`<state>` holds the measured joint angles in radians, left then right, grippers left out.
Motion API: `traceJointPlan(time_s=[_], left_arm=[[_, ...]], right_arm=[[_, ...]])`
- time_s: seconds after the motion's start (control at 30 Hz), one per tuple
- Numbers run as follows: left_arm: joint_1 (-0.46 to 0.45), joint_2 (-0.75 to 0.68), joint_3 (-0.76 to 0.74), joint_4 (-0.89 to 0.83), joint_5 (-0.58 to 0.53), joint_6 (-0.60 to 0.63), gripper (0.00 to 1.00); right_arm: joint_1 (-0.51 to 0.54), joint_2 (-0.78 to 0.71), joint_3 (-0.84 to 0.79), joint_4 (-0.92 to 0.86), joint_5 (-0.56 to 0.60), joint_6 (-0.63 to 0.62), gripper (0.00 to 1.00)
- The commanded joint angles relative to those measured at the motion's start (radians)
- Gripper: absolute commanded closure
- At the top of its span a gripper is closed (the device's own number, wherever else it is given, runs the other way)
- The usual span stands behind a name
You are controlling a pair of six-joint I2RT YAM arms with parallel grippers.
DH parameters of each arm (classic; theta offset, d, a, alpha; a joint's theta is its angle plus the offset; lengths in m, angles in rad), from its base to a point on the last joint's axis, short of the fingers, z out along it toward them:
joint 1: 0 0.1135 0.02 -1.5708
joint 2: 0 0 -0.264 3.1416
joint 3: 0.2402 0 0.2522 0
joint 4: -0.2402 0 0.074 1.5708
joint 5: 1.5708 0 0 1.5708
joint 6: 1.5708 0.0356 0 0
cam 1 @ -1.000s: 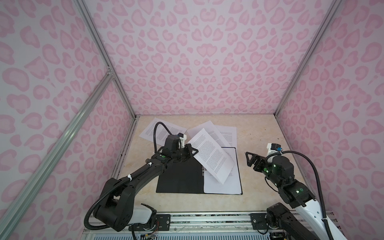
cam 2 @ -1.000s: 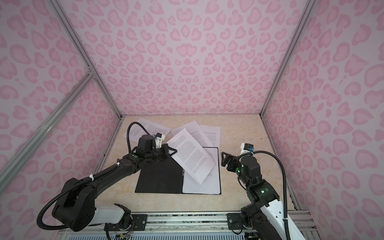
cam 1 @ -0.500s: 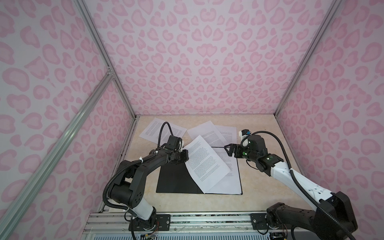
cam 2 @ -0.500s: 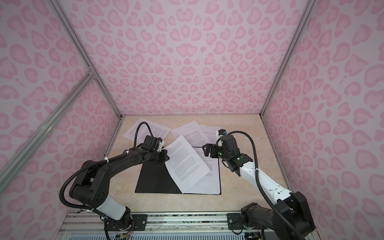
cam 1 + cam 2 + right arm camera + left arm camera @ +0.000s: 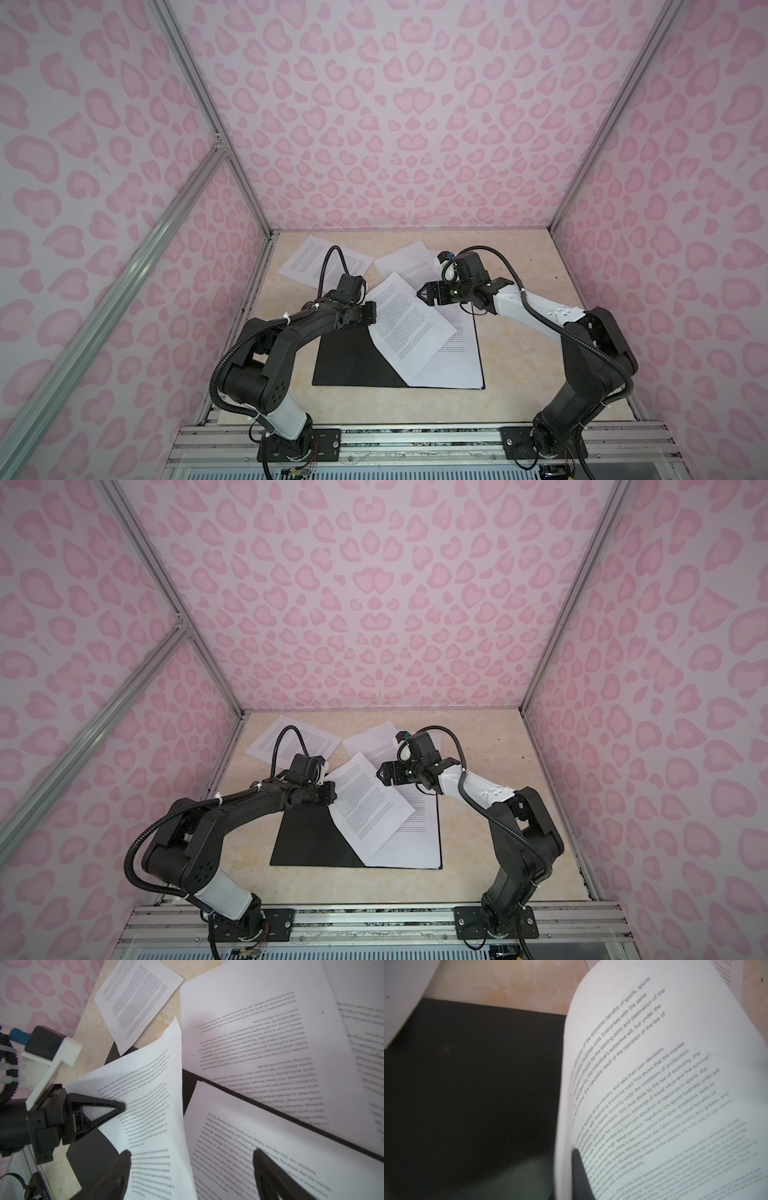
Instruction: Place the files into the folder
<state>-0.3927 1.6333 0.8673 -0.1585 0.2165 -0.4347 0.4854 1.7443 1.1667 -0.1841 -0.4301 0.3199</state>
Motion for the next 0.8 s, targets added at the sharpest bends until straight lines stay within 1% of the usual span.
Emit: traceJointPlan(time_s=[0.0,0.13,0.27,0.4,0.47,0.6,0.77], left_arm=[[-0.014,-0.005,0.000,0.022,-0.029,0.012,0.97],[-0.018,-0.012,-0.004,0.027,-0.026,0.008,0.97],[-0.023,-0.004,0.001,0.027,-0.026,0.007,0.97],[-0.029,-0.004,0.004,0.027,-0.030,0.008,0.97],[-0.032,-0.004,0.004,0.025,-0.035,0.010,0.97],[-0.035,-0.006,0.004,0.027,-0.038,0.011,0.97],[-0.037,-0.004,0.004,0.028,-0.042,0.011,0.97]], right_arm=[[0.000,0.078,0.071,-0.111,-0.067,-0.045,0.09],[0.014,0.143,0.126,-0.177,-0.055,-0.059,0.12],[0.016,0.126,0.109,-0.170,-0.096,-0.054,0.24],[0.017,0.117,0.113,-0.191,-0.160,-0.054,0.42],[0.017,0.111,0.113,-0.196,-0.178,-0.057,0.49],[0.018,0.111,0.133,-0.228,-0.177,-0.065,0.58],[0.018,0.131,0.160,-0.277,-0.167,-0.072,0.73]])
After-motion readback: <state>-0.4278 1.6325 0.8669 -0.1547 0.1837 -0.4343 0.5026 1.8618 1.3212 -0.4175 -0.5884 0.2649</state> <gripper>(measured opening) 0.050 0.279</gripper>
